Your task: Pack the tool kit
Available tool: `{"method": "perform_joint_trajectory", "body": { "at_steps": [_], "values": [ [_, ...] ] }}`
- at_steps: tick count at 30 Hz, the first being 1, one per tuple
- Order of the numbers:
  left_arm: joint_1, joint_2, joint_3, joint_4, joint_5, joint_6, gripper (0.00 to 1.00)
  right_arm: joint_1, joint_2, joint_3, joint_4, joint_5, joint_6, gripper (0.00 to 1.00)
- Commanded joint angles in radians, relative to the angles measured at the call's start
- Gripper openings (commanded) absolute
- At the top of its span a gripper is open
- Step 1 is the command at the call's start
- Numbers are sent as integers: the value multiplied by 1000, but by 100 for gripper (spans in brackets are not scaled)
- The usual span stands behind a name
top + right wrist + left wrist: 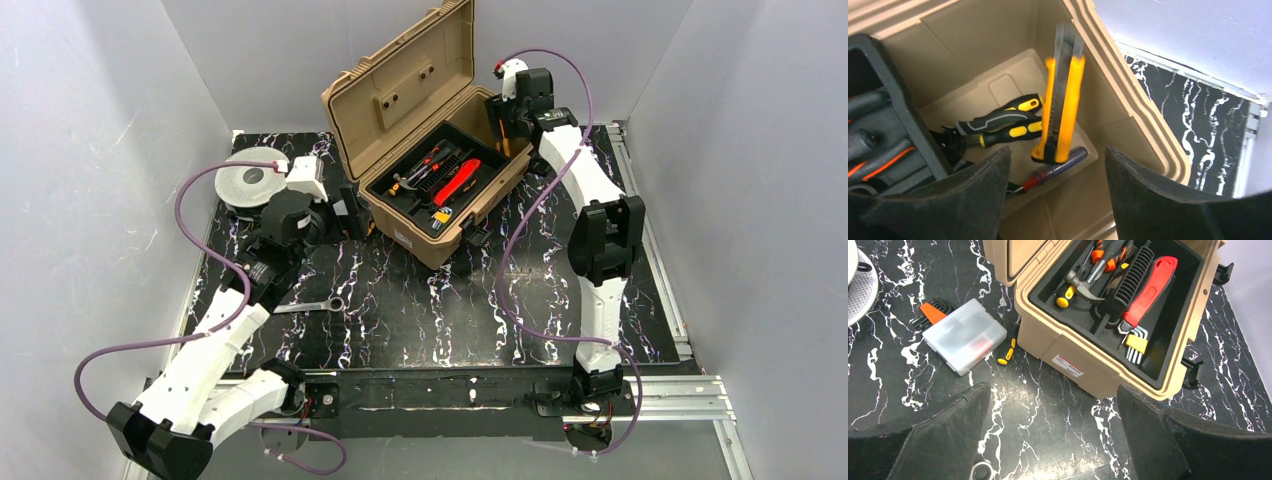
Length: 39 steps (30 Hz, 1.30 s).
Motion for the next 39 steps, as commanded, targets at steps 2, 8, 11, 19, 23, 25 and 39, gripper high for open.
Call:
{"method": "perform_joint_trajectory", "body": {
  "at_steps": [2, 8, 11, 19, 23, 25, 39],
  "values": [
    [16, 24, 97, -25, -11, 22, 98, -12, -106, -41, 45, -78, 67, 80],
    [48, 52, 217, -31, -29, 66, 98, -14, -174, -41, -18, 3, 176, 82],
    [82, 92, 297, -33, -11, 80, 98, -14, -230, -78, -55, 92, 313, 81],
    [214, 229, 498, -25, 116, 42, 98, -16, -507, -527, 130, 43, 786, 81],
    [271, 310, 618, -43, 193, 28, 98, -24, -598, -693, 215, -22, 952, 81],
    [299, 364, 684, -58, 239, 24, 98, -26, -619, -740, 229, -49, 1016, 81],
    [550, 724, 990, 161, 733, -347, 98, -95, -541, -908, 537, -387, 1235, 73]
  ]
}}
